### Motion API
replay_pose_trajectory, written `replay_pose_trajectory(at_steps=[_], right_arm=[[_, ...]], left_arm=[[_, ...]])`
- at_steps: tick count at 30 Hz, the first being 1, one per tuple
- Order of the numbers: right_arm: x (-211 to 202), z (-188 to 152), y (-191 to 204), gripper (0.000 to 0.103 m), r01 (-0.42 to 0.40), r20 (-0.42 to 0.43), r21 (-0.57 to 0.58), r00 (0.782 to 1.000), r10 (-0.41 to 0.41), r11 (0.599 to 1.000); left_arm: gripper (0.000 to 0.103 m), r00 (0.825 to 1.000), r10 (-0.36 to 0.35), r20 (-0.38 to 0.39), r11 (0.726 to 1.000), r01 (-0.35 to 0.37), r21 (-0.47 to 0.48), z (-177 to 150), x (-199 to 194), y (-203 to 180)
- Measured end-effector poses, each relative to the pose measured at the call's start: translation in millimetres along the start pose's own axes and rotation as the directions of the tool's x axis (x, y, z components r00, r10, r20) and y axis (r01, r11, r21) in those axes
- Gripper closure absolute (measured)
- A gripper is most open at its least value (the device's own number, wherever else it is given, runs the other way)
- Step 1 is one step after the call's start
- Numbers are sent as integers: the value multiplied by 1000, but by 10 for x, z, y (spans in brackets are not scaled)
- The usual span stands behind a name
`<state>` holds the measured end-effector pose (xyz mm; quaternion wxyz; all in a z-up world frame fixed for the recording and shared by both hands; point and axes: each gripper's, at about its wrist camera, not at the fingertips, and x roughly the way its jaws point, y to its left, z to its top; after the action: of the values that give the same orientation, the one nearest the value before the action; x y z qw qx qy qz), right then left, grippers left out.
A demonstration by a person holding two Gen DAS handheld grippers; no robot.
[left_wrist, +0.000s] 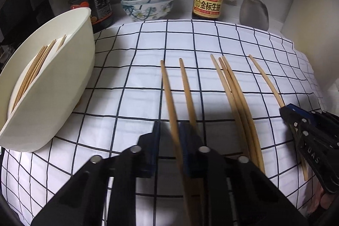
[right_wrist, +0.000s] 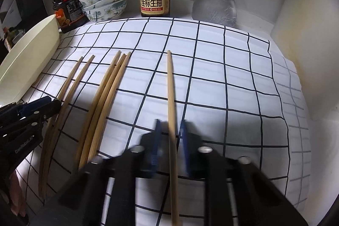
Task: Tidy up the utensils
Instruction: 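Close the left tool on one chopstick while the right tool grasps another, then carry both held chopsticks into the white oval dish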
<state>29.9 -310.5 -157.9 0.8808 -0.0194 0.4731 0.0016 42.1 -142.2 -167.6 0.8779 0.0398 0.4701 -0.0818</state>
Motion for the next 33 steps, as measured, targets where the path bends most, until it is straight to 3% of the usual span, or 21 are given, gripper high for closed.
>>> replay_pose_trajectory(at_steps=[3, 9, 17, 25, 33], right_arm=[[-4, -11, -26, 97, -6, 2, 20, 1000, 6, 1000], [-110, -22, -70, 97, -41, 0, 76, 999, 42, 996], [-436, 106, 61, 97, -96, 32, 132, 995, 93, 987], [-802, 523, 593, 97, -189, 97, 109, 979, 178, 976], [-886, 1076, 1491, 97, -284, 140, 14, 950, 279, 959]], left_arm=[[96, 1000, -4, -5, 1000, 4, -1, -3, -3, -5], [96, 998, -54, -45, 998, 53, -22, 25, -28, 74], [96, 993, -110, -32, 994, 109, -28, 179, -328, 211], [96, 991, -127, 28, 990, 129, -56, 457, -781, 693], [96, 994, -36, 104, 989, 50, -140, 745, -1060, 1607]])
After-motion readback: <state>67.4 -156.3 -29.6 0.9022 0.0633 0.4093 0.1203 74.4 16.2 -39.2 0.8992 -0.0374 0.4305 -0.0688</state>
